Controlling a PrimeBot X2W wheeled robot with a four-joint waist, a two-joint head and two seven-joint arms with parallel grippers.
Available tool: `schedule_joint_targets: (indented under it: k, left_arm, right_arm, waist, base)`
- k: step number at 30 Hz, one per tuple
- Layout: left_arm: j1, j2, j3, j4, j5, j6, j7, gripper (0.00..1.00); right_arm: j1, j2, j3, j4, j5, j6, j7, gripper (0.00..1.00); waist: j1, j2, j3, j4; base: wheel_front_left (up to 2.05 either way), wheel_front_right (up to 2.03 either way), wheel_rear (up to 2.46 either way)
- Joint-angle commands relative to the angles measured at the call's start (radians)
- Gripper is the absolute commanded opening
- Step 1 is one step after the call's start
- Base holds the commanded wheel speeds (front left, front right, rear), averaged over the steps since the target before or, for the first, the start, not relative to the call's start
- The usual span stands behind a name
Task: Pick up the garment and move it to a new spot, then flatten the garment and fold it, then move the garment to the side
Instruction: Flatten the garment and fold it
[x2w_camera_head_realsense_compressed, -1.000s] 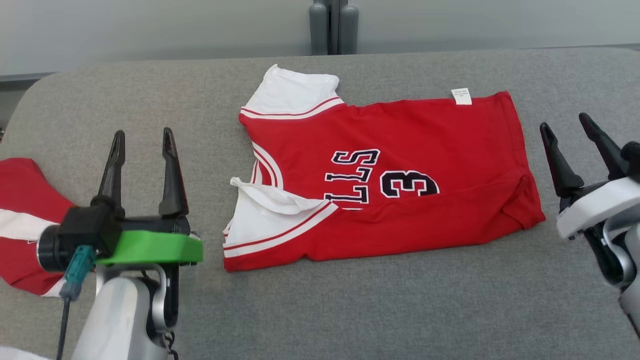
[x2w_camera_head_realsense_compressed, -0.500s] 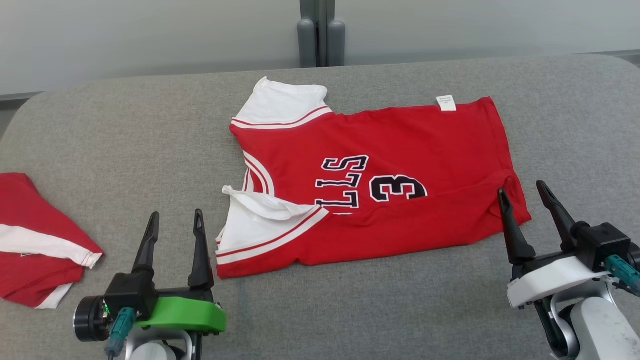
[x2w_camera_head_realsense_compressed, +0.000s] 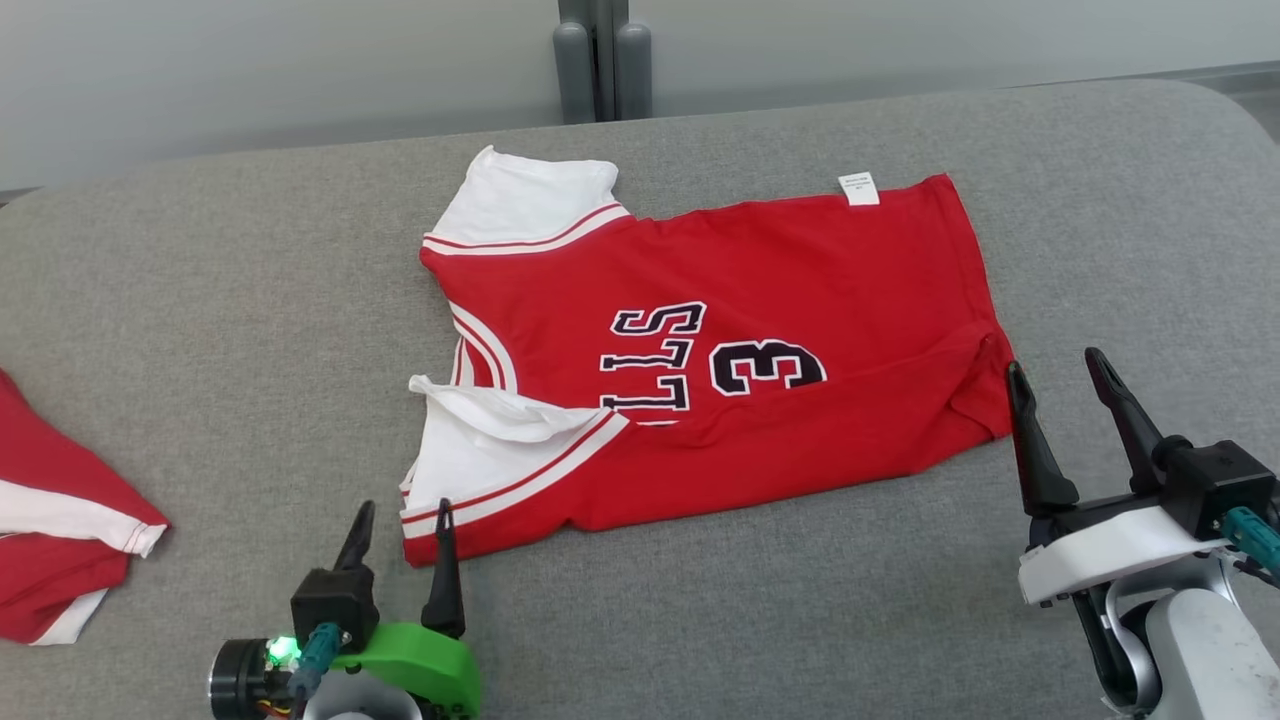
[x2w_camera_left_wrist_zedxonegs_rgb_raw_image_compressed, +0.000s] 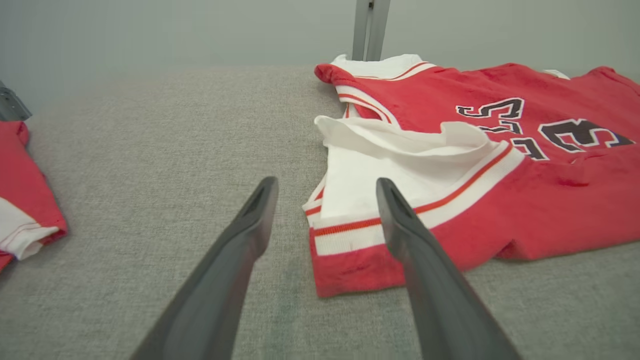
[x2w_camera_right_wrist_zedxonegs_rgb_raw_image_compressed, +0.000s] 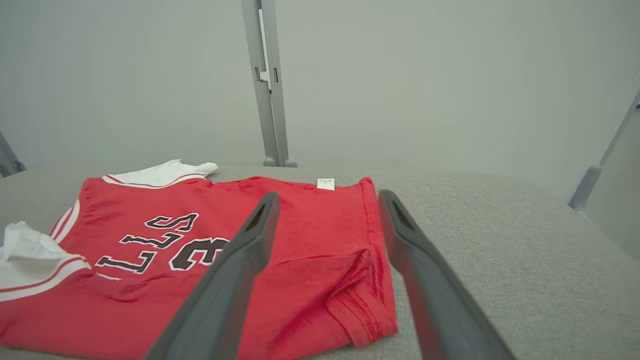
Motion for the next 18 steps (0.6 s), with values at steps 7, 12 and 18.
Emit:
schedule_joint_targets:
  k: [7,12,18]
  left_arm:
    - [-0.055,0.003,-0.009,0.156,0.003,0.019,0.001,1.00]
    - [-0.090,0.003,-0.008,0.249,-0.019,0.023,0.001,1.00]
    - [-0.135,0.003,-0.012,0.314,-0.015,0.011,0.001,0.38]
  right_arm:
    - [-0.005,-0.002,-0.006,0.014,-0.013,-0.002,-0.004,1.00]
    - [-0.008,-0.007,0.010,0.029,0.005,-0.002,-0.004,1.00]
    - [-0.014,-0.015,0.011,0.044,0.015,-0.002,-0.004,1.00]
  waist:
    - [0.0000,0.0000,0.005,-0.023]
    - [0.0000,0.0000,0.008,-0.034]
    - [0.0000,0.0000,0.015,-0.043]
  base:
    - [0.00,0.00,0.00]
    - [0.00,0.00,0.00]
    - [0.00,0.00,0.00]
